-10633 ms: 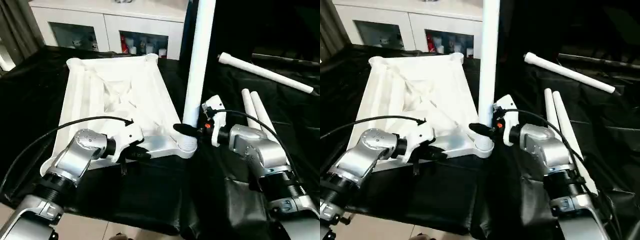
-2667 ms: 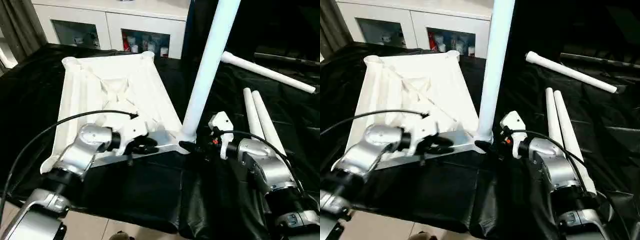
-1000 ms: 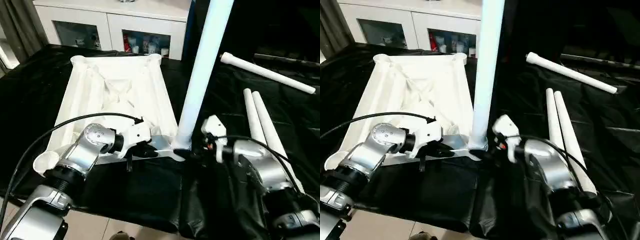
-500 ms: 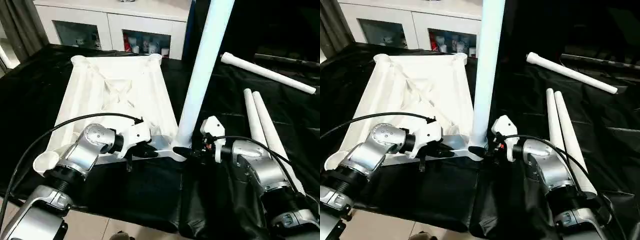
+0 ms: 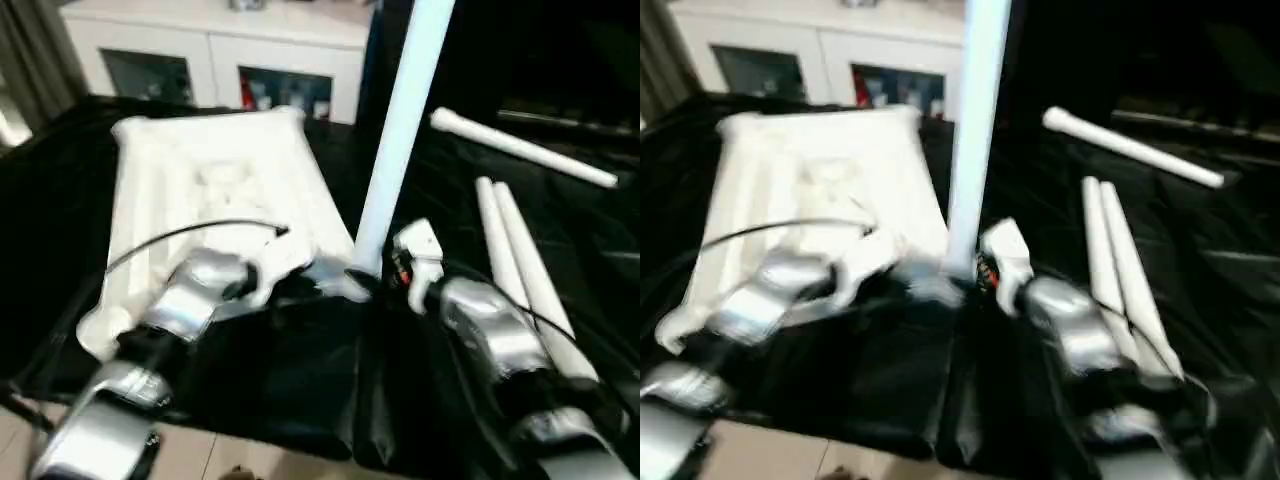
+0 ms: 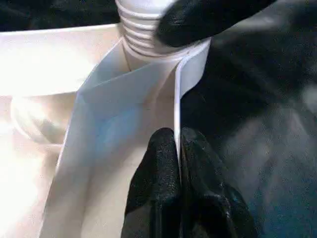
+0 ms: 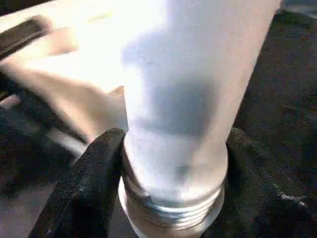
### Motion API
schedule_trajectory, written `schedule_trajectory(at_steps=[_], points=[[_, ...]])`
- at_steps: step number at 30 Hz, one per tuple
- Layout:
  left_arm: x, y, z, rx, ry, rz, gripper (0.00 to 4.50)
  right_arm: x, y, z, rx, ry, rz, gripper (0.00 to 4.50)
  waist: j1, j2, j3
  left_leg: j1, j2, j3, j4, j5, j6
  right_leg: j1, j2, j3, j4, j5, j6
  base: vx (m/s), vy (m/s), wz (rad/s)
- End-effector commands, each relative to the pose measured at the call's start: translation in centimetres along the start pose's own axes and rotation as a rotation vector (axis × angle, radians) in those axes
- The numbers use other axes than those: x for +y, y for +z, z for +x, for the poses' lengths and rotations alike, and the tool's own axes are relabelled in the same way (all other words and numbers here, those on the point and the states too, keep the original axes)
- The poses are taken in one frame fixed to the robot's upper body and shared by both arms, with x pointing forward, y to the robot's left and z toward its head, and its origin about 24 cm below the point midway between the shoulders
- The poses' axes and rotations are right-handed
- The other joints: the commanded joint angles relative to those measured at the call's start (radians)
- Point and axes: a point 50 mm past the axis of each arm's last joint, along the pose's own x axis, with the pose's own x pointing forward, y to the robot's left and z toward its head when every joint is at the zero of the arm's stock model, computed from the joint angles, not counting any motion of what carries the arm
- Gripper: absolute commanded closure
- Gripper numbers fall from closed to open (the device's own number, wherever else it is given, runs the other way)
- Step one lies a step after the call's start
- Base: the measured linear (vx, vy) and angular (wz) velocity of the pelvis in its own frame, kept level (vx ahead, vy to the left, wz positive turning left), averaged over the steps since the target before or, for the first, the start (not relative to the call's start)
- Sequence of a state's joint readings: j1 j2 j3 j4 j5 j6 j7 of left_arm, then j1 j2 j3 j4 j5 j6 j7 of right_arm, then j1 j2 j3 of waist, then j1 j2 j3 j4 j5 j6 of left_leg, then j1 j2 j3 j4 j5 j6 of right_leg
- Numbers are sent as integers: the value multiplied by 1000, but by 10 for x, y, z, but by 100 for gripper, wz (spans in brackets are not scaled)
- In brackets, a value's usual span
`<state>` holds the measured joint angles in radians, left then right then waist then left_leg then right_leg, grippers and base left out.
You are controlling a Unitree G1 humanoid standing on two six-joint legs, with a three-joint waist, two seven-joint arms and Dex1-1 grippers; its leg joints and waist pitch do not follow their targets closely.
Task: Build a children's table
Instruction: Rotate leg to tighten
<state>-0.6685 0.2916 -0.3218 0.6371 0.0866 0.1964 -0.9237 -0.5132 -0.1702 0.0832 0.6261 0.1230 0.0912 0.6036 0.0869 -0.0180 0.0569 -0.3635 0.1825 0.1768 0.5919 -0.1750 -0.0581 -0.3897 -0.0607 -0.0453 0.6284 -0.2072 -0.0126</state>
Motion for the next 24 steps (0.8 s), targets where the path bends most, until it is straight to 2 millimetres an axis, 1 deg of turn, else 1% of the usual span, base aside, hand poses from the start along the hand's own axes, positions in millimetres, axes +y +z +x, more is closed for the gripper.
schedule_trajectory(at_steps=[1,2,3,4,5,6,7,8,9,10,11,12,13,15,16,17,18,19,20,21,22,23,24], points=[[11,7,7,7,151,-95,450,-16,-20,2,120,-262,72,178,3,-1,-57,12,47,-24,-81,-285,-28,34,-91,46,-99,-352,-170,0,0,0],[12,9,9,6,163,-105,450,-16,-20,3,126,-284,74,178,-5,5,-57,13,44,-20,-80,-276,-37,29,-86,48,-95,-309,-185,0,0,0],[11,14,16,14,195,-125,450,-15,-20,9,147,-341,76,178,-5,3,-59,19,42,-22,-79,-288,-44,29,-85,45,-96,-317,-191,0,0,0],[11,16,20,20,208,-124,450,-14,-20,12,156,-362,76,178,-4,3,-60,18,41,-21,-78,-283,-42,30,-87,46,-97,-315,-191,0,0,0],[10,18,24,31,219,-115,450,-12,-19,16,164,-379,83,178,-1,2,-62,11,42,-22,-77,-260,-33,36,-90,48,-96,-281,-190,0,0,0],[4,22,31,42,206,-99,450,-6,-17,23,165,-375,89,178,-1,2,-63,9,41,-19,-75,-250,-27,35,-87,48,-94,-258,-191,0,0,0],[2,23,34,46,202,-91,450,-3,-15,27,159,-363,87,178,-2,3,-63,9,42,-20,-75,-241,-19,36,-87,48,-92,-226,-195,0,0,0],[2,23,34,46,202,-91,450,-3,-15,27,159,-363,87,178,-1,2,-65,9,42,-19,-74,-233,-15,37,-86,47,-90,-206,-198,0,0,0],[1,23,35,51,199,-78,450,0,-12,29,147,-349,83,178,2,2,-67,7,41,-17,-72,-211,-5,40,-86,48,-87,-160,-204,0,0,0],[0,23,35,55,196,-72,450,1,-10,31,131,-340,77,178,3,-5,-68,6,42,-16,-71,-194,7,42,-85,47,-84,-124,-210,0,0,0],[0,22,35,56,193,-70,450,1,-8,31,113,-329,83,178,5,-3,-68,4,41,-15,-71,-179,15,44,-86,46,-82,-103,-214,0,0,0],[0,21,35,58,194,-71,450,2,-6,32,102,-327,89,143,5,-2,-66,4,41,-15,-72,-185,19,43,-87,46,-84,-114,-217,0,0,0],[0,19,34,62,193,-65,450,1,-2,33,71,-314,102,143,5,-9,-65,4,42,-15,-73,-192,21,44,-87,45,-86,-130,-215,0,0,0],[0,18,33,64,191,-57,450,1,0,34,58,-305,104,108,6,-5,-62,7,44,-17,-76,-225,13,40,-90,45,-91,-207,-205,0,0,0],[0,17,31,65,186,-53,450,0,3,34,43,-300,93,105,6,-9,-61,7,44,-17,-77,-232,13,40,-89,45,-93,-220,-201,0,0,0],[0,16,31,65,185,-52,450,-1,4,34,39,-299,89,100,6,-8,-61,6,44,-18,-77,-234,11,40,-90,45,-92,-227,-201,0,0,0],[0,16,30,56,175,-41,450,-1,7,34,27,-290,76,89,6,-5,-63,7,46,-18,-77,-230,9,39,-91,46,-92,-219,-202,0,0,0],[0,15,27,50,162,-31,450,-3,12,33,9,-267,57,67,6,-4,-66,4,47,-18,-76,-210,9,41,-89,46,-86,-175,-208,0,0,0],[-1,15,25,38,144,-10,450,-4,16,31,-8,-239,42,64,6,-5,-68,1,46,-18,-74,-185,17,43,-88,46,-80,-118,-216,0,0,0],[-1,13,23,38,133,-14,450,-7,19,27,-20,-209,32,64,7,-6,-69,0,45,-16,-71,-166,31,46,-86,45,-76,-70,-224,0,0,0],[-1,11,22,40,127,-20,450,-8,21,25,-27,-190,27,62,9,-6,-70,0,45,-15,-69,-152,38,45,-86,45,-73,-46,-226,0,0,0],[-2,11,19,21,98,-2,450,-10,22,19,-22,-133,-1,54,9,-6,-70,-1,45,-14,-68,-142,44,46,-86,45,-71,-27,-231,0,0,0],[-2,8,15,19,79,0,450,-10,22,13,-10,-72,-33,40,10,-8,-69,-3,44,-13,-67,-124,66,49,-84,44,-70,3,-231,0,0,0]])
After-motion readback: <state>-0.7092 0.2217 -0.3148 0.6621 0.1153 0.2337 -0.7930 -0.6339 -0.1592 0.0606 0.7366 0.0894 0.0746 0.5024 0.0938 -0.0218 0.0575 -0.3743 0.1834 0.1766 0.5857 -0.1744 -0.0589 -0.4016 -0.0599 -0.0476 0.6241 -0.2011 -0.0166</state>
